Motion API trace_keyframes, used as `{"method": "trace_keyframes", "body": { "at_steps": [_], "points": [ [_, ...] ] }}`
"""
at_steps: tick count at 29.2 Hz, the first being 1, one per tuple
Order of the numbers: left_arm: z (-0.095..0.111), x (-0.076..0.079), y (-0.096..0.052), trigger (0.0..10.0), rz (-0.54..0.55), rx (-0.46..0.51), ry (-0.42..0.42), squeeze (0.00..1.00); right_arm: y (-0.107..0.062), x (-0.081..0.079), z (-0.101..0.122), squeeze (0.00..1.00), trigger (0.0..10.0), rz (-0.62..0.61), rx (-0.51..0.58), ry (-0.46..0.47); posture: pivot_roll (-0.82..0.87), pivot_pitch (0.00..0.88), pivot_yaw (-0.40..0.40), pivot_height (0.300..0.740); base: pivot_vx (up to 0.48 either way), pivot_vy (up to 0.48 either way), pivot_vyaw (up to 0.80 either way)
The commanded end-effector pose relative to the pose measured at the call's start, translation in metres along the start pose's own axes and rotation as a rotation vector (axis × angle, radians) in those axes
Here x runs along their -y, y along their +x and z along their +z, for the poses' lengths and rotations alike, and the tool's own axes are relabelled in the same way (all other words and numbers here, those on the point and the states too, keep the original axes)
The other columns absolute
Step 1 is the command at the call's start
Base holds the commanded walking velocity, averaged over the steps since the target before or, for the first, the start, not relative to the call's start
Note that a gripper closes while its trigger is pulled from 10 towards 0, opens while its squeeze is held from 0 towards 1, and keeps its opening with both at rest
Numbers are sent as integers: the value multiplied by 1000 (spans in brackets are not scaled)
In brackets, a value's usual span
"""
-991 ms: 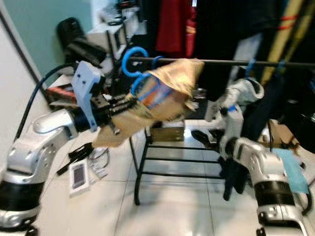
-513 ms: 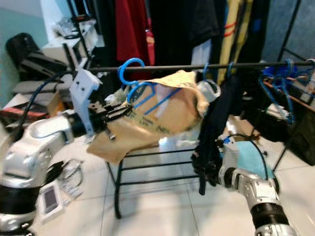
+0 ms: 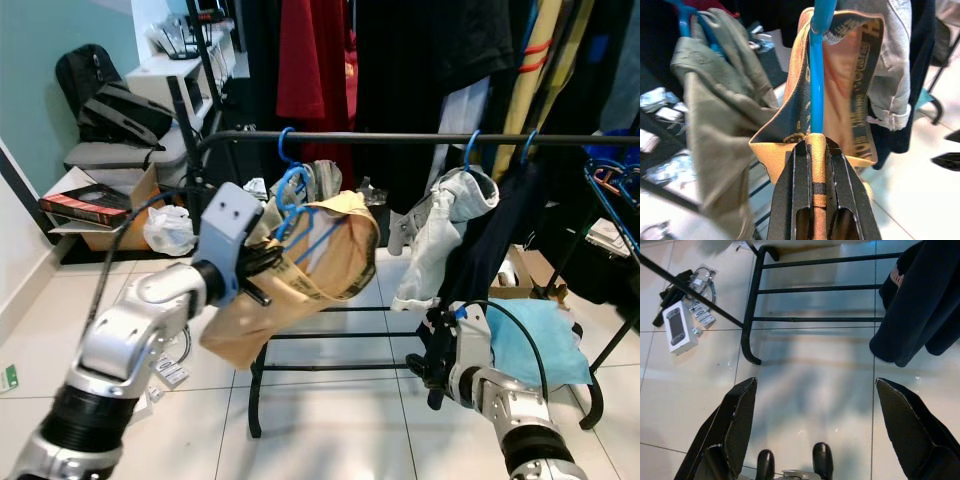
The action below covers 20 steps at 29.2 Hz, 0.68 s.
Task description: Hang hanger
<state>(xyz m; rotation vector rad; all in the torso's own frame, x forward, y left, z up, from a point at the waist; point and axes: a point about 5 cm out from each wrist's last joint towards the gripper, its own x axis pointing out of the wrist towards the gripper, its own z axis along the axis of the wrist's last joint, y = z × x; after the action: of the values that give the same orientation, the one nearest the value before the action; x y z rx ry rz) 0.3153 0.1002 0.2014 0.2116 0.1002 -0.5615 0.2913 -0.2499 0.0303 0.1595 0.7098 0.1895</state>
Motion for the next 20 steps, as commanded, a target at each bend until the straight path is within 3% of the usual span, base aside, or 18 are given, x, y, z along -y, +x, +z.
{"method": "trace_keyframes", "body": {
  "at_steps": [1, 13, 17, 20],
  "points": [
    [4, 3, 2, 10000, 3, 4, 7, 0, 1, 2, 0, 0, 10000, -19, 6, -2, -85, 0, 22, 740, 270, 0, 0],
    [6, 16, 8, 10000, -38, 1, 13, 0, 2, 5, -2, 0, 10000, -47, 5, -15, -88, 0, 26, 740, 274, 0, 0],
    [10, 35, 11, 10000, -110, 19, 15, 0, 5, 3, -3, 0, 10000, -44, -3, -20, -89, 0, 26, 740, 289, 0, -775],
    [11, 39, 12, 10000, -126, 25, 13, 0, 5, 2, -3, 0, 10000, -42, -3, -21, -89, 0, 26, 740, 290, 0, -775]
  ]
}}
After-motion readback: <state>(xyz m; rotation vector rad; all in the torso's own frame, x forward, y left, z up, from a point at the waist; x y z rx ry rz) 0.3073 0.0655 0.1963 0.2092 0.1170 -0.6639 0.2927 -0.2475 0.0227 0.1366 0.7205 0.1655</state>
